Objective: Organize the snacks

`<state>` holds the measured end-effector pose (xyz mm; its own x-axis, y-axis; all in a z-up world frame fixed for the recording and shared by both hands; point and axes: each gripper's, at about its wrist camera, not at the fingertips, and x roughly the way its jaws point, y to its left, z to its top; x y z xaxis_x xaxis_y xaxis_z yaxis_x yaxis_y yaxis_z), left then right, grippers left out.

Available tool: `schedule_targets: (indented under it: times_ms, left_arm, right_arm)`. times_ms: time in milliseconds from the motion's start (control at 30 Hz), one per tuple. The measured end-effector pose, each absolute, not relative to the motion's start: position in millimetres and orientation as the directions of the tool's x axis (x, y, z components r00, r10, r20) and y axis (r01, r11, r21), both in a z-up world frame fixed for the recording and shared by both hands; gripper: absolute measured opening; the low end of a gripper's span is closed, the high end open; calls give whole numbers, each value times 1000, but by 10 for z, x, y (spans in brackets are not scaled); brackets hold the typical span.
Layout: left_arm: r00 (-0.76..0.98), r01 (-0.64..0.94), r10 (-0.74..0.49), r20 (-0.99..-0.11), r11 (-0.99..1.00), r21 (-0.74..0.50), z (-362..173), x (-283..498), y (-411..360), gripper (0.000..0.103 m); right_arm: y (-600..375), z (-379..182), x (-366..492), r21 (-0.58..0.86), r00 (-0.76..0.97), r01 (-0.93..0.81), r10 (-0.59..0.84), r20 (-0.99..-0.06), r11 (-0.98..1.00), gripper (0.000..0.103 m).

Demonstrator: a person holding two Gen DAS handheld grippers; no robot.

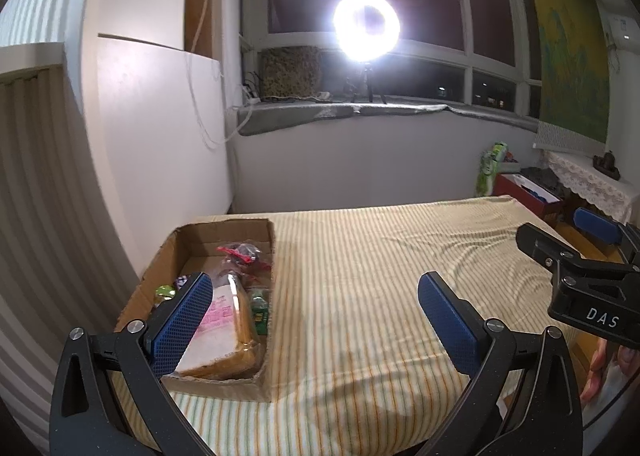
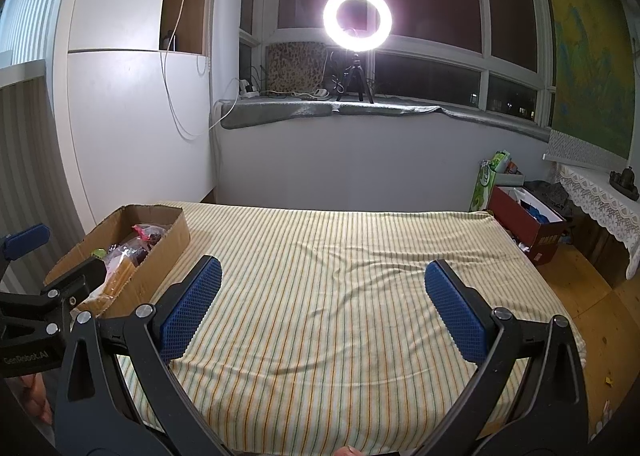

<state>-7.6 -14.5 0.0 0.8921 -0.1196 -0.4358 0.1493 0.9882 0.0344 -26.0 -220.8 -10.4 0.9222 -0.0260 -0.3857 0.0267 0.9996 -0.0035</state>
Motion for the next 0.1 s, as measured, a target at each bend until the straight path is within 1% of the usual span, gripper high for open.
schedule_targets:
  times_ms: [100]
  left_arm:
    - [894,153,-116,-432,987,53,-1,-87,-162,102]
  right_arm:
    - [-2213,-104,-249,-3,923,26,-25,-385,1000,103]
